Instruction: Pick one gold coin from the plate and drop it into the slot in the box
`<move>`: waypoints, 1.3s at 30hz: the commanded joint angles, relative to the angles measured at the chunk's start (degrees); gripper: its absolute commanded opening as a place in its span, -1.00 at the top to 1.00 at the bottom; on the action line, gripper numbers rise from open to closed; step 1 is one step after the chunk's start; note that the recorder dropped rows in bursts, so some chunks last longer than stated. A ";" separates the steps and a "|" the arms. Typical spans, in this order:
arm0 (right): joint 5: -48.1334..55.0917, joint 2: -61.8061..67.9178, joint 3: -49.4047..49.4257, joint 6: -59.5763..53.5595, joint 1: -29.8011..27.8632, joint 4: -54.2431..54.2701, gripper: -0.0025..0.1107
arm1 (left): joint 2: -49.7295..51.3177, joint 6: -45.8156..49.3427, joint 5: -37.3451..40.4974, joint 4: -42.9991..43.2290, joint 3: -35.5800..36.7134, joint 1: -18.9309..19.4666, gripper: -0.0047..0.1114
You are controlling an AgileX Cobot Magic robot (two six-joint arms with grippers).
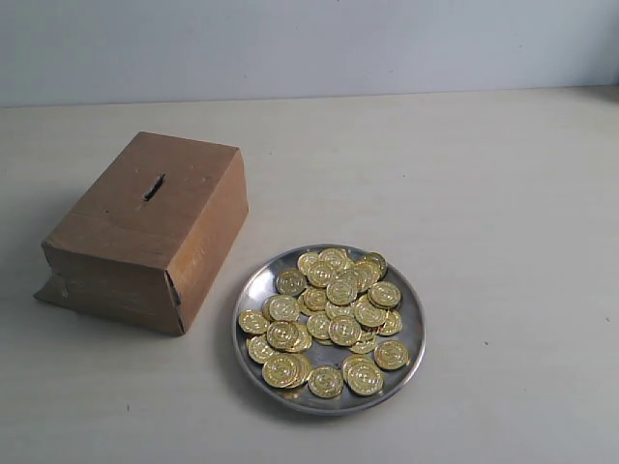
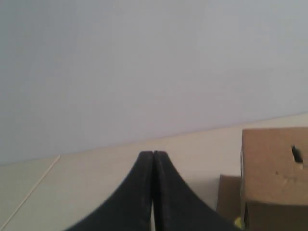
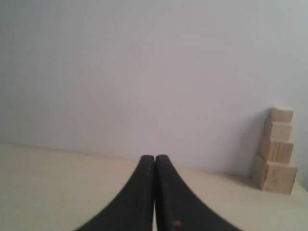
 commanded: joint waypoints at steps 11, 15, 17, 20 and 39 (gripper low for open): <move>14.62 -0.21 0.31 0.08 -0.26 -0.06 0.96 | -0.23 0.04 15.81 -3.65 0.15 -0.35 0.92; 14.62 -0.21 0.31 -0.02 -0.26 -0.06 0.96 | -0.23 0.04 15.58 -3.65 0.15 -0.35 0.92; 14.62 -0.21 0.31 -0.02 -0.26 -0.06 0.96 | -0.23 0.04 15.45 -3.65 0.15 -0.35 0.92; 14.73 -0.21 0.31 -0.02 -0.26 -0.06 0.96 | -0.23 0.04 15.07 -3.65 0.15 -0.35 0.92; 18.59 -0.21 0.31 2.92 -0.26 4.71 0.96 | -0.23 -6.37 14.68 -7.38 0.15 -0.35 0.92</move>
